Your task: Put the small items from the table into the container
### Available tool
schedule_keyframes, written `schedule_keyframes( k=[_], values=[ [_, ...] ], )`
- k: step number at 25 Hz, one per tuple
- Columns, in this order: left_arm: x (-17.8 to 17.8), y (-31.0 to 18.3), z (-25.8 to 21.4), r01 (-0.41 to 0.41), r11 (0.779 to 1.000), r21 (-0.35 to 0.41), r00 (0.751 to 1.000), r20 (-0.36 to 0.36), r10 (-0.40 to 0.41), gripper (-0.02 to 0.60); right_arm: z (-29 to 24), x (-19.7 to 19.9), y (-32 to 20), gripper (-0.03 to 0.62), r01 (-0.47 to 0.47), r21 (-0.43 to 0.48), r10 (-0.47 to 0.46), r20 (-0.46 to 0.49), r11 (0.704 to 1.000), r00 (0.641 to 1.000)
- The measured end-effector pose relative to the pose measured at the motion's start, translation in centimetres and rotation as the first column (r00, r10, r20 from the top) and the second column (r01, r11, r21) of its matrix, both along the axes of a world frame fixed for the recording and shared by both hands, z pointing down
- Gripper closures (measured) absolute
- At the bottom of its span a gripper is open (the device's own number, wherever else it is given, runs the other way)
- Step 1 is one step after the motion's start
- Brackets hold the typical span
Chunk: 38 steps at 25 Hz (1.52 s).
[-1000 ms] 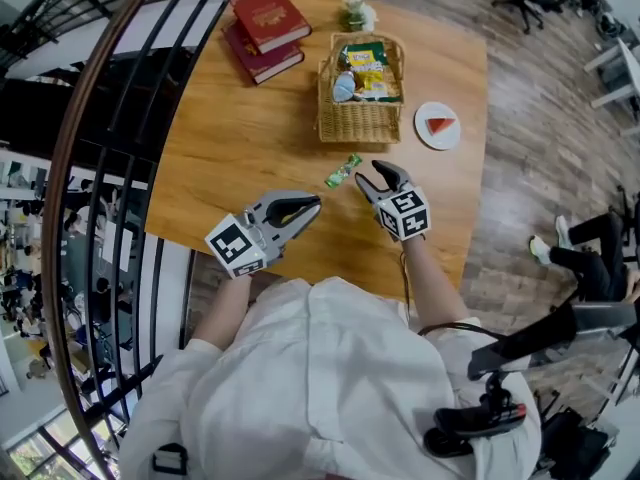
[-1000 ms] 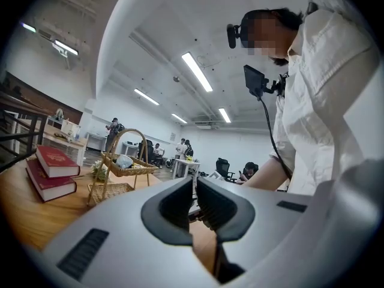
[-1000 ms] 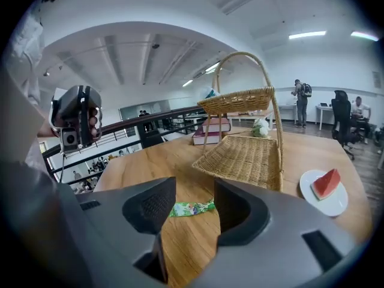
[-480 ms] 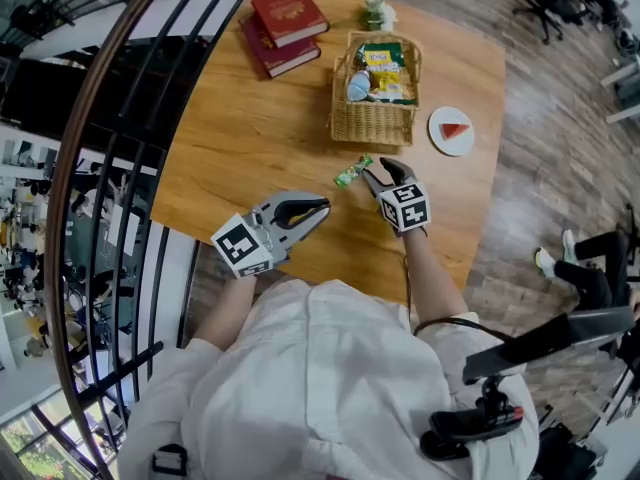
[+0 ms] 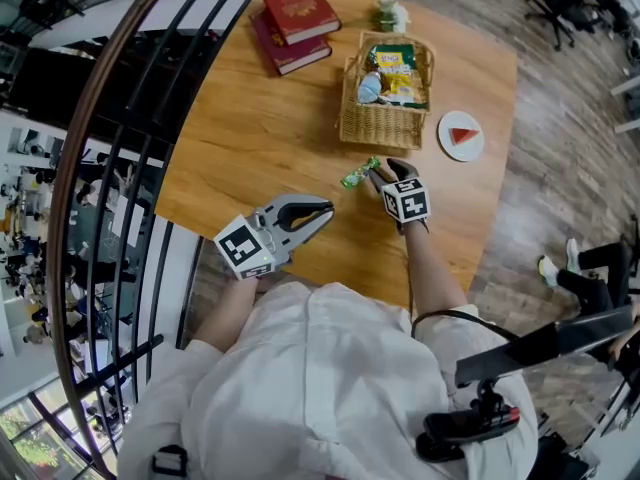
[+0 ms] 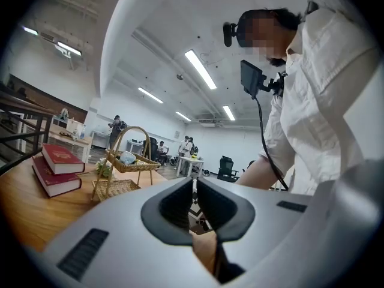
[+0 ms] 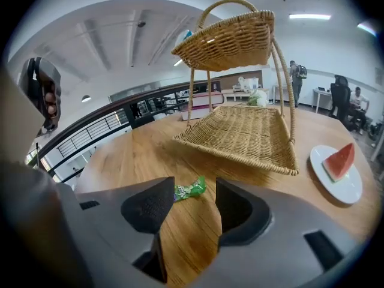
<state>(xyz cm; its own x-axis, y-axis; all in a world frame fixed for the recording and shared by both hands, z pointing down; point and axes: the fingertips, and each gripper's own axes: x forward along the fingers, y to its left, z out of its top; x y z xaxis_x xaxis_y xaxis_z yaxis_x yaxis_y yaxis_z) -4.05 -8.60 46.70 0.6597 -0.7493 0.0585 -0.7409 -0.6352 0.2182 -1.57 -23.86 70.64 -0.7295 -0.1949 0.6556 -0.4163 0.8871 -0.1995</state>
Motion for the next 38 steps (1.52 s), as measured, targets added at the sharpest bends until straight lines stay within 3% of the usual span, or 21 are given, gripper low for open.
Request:
schedule_keyframes(
  k=[7, 22, 27, 38],
  values=[
    [-0.2, 0.0, 0.1, 0.000, 1.000, -0.010, 1.000, 0.009, 0.001, 0.573, 1.0, -0.8, -0.9, 0.398, -0.051, -0.103, 0.053, 0.019, 0.993, 0.998],
    [-0.5, 0.4, 0.1, 0.010, 1.000, -0.017, 1.000, 0.012, -0.010, 0.574, 2.5, -1.9, 0.1, 0.403, 0.006, -0.127, -0.018, -0.097, 0.992, 0.995],
    [-0.8, 0.5, 0.2, 0.018, 1.000, -0.014, 1.000, 0.008, -0.017, 0.574, 2.5, -1.9, 0.2, 0.554, 0.023, -0.112, -0.035, -0.106, 0.993, 0.994],
    [-0.4, 0.1, -0.1, 0.006, 1.000, 0.005, 1.000, 0.002, -0.006, 0.574, 1.3, -0.4, 0.4, 0.577, 0.000, -0.093, -0.007, -0.074, 0.996, 0.997]
  ],
)
